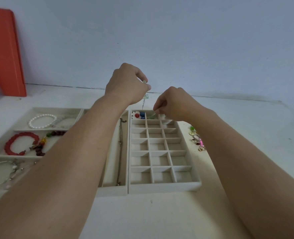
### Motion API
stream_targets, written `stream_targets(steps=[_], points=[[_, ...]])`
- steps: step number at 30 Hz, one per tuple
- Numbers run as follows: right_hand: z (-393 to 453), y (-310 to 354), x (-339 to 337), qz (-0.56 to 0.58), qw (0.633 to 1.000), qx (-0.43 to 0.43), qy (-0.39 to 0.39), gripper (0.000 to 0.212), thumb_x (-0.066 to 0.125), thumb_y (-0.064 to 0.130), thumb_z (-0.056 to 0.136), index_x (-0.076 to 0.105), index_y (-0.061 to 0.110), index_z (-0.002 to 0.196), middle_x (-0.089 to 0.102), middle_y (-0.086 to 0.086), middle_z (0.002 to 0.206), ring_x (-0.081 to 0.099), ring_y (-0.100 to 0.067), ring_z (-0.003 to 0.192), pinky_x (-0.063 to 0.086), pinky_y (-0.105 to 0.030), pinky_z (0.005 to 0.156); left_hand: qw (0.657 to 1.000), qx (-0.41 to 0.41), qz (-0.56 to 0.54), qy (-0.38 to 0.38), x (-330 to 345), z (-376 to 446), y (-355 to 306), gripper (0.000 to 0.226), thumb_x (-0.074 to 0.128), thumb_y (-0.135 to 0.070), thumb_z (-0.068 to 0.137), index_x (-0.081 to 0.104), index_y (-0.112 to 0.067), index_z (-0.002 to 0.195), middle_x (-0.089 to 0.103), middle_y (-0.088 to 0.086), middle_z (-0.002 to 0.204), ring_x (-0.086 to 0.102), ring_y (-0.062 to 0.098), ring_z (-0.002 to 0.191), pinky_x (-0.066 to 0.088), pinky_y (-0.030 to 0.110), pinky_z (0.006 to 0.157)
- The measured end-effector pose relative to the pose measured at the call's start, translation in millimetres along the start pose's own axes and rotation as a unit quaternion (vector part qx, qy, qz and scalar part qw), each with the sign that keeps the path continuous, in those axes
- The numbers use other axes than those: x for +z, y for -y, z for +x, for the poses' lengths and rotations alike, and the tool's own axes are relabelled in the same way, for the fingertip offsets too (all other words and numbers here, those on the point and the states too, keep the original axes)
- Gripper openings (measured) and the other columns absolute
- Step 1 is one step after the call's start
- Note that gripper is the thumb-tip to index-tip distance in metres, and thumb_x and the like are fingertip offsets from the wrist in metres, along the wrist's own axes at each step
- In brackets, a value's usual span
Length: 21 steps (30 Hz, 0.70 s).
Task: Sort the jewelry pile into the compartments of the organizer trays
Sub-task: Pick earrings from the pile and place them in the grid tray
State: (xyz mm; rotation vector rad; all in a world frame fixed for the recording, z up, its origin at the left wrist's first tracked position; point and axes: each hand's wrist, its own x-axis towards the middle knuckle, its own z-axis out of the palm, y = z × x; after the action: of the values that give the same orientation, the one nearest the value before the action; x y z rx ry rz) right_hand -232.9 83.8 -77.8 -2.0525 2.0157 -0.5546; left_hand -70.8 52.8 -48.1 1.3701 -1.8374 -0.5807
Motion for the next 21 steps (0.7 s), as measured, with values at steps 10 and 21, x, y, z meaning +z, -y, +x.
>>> stream_targets(steps=[10, 21], points=[[3.4, -0.9, 9.0, -0.043, 0.999, -0.014, 0.003, 0.012, 0.077, 0.010, 0.083, 0.079, 0.021, 0.088, 0.072, -0.005, 0.092, 0.069, -0.024, 0.084, 0.059, -0.038, 0.081, 1.000, 0.002, -0.001, 0.003, 1.4, 0.6, 0.4, 0.010, 0.079, -0.028, 0.080, 0.070, -0.029, 0.083, 0.071, -0.002, 0.094, 0.065, 0.017, 0.098, 0.054, 0.036, 0.088], [-7.4, 6.5, -31.4, 0.008, 1.000, -0.020, 0.018, 0.016, 0.066, 0.015, 0.095, 0.079, 0.025, 0.094, 0.076, 0.008, 0.082, 0.069, -0.013, 0.080, 0.055, -0.026, 0.064, 1.000, 0.001, -0.006, -0.001, 0.7, -0.5, -1.5, 0.008, 0.078, -0.028, 0.080, 0.070, -0.029, 0.083, 0.073, 0.000, 0.095, 0.066, 0.018, 0.099, 0.055, 0.040, 0.090]])
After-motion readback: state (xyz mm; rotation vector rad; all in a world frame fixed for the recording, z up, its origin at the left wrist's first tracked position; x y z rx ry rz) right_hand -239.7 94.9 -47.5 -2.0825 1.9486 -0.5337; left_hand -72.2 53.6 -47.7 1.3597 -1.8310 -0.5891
